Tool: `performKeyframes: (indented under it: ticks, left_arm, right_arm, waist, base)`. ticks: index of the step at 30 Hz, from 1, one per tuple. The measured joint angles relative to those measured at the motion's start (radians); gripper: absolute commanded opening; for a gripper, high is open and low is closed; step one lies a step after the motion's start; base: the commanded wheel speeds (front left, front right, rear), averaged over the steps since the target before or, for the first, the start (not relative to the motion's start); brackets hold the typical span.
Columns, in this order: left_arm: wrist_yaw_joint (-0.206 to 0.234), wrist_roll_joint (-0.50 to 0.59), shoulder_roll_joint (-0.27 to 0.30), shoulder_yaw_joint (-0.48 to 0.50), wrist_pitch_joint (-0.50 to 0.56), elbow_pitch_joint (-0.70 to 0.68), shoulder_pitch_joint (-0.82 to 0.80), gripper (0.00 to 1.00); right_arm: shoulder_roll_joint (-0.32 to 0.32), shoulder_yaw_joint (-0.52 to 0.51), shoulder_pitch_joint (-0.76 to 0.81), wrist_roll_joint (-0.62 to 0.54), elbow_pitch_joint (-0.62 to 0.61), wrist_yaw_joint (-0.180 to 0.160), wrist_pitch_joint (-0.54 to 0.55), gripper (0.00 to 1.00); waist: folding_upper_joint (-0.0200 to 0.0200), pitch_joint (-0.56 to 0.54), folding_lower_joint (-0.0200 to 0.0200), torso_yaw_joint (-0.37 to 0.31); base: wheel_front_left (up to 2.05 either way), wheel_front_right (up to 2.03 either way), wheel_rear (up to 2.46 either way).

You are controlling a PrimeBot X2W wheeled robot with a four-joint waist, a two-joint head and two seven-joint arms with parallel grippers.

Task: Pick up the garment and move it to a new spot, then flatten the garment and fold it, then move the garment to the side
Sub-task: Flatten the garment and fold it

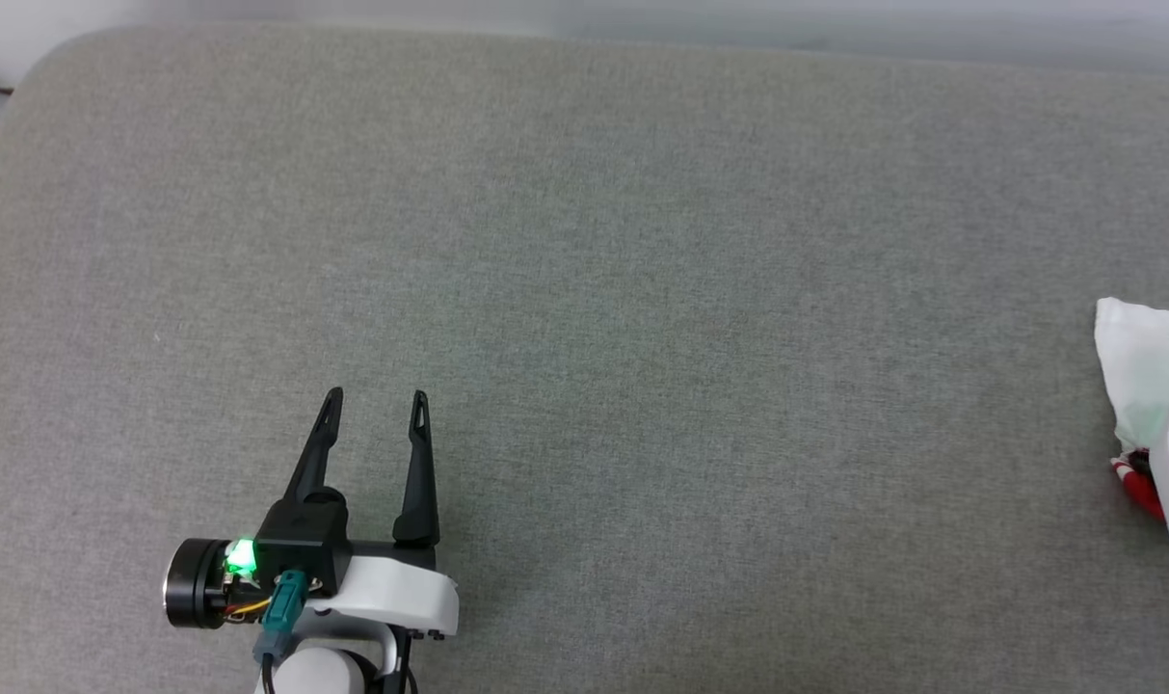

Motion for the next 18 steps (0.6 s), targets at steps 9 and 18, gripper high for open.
performKeyframes:
  ticks: [9,18]
  left_arm:
    - [-0.004,0.009,0.000,0.017,0.000,0.009,0.038,1.00]
    - [-0.010,0.010,0.001,0.039,0.000,0.005,0.093,1.00]
  right_arm:
    - [0.007,-0.033,-0.011,0.039,-0.074,0.000,-0.226,0.00]
    - [-0.024,-0.163,0.028,0.062,-0.264,0.000,-0.317,0.00]
  waist:
    - [0.0000,-0.093,0.0001,-0.029]
    - [0.0000,-0.177,0.0001,-0.069]
  base:
    - [0.00,0.00,0.00]
    - [0.00,0.00,0.00]
